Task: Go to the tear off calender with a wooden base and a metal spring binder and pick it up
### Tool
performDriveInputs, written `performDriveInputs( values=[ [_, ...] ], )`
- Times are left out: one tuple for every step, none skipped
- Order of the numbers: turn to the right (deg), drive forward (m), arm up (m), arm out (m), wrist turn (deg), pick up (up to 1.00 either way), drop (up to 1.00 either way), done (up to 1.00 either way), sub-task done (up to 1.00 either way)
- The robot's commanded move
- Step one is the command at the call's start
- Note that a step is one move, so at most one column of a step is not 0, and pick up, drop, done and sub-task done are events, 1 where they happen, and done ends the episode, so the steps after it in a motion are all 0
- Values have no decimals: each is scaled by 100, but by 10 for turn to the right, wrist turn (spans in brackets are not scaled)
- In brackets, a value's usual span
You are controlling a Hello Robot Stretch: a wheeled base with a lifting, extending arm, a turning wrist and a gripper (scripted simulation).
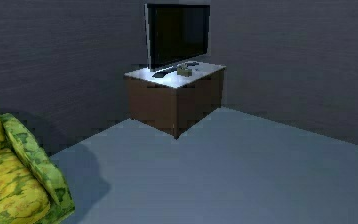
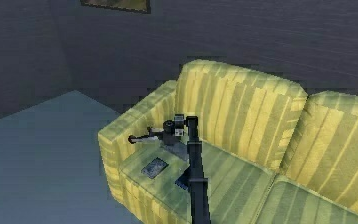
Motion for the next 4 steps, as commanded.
performDriveInputs(
  values=[
    [0, 0, 0, 0, 90, 0, 0, 0, 0],
    [0, 0, -30, 0, 0, 0, 0, 0, 0],
    [0, 0, 0, 0, 0, 100, 0, 0, 0],
    [0, 0, 10, 0, 0, 0, 0, 0, 0]
  ],
)
